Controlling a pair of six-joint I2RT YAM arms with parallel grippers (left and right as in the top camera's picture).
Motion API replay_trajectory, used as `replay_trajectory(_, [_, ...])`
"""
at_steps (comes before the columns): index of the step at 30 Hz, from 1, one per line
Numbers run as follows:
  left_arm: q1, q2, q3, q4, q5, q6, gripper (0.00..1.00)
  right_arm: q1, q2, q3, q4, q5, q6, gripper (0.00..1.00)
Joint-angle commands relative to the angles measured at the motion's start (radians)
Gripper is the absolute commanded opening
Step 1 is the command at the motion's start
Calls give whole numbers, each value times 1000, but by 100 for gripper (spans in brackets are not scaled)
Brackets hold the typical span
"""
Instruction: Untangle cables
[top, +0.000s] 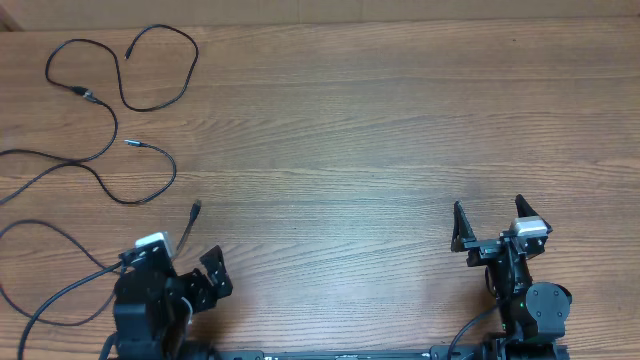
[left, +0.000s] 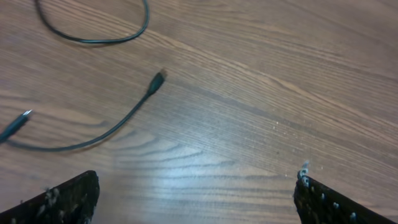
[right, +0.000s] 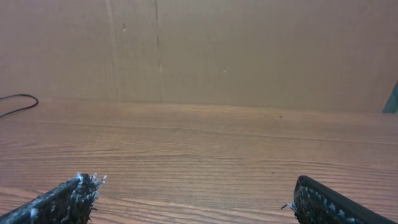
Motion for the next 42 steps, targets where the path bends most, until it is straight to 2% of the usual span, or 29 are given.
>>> replay_trajectory(1, [11, -11, -62, 83, 58, 58, 100, -4, -12, -10, 5, 9, -2, 100])
replay_trajectory(6, [11, -53, -158, 299, 114, 172, 100, -5, -12, -10, 5, 9, -2, 100])
replay_trajectory(13, [12, -151, -286, 512, 131, 209, 100, -4, -12, -10, 5, 10, -2, 100])
replay_trajectory(20, [25, -212, -335, 604, 130, 230, 100, -4, -12, -10, 5, 9, -2, 100])
replay_trajectory(28, [34, -291, -398, 726, 130, 352, 99, -4, -12, -10, 5, 9, -2, 100])
replay_trajectory(42, [45, -327, -601, 1057, 130, 310, 100, -4, -12, -10, 5, 9, -2, 100])
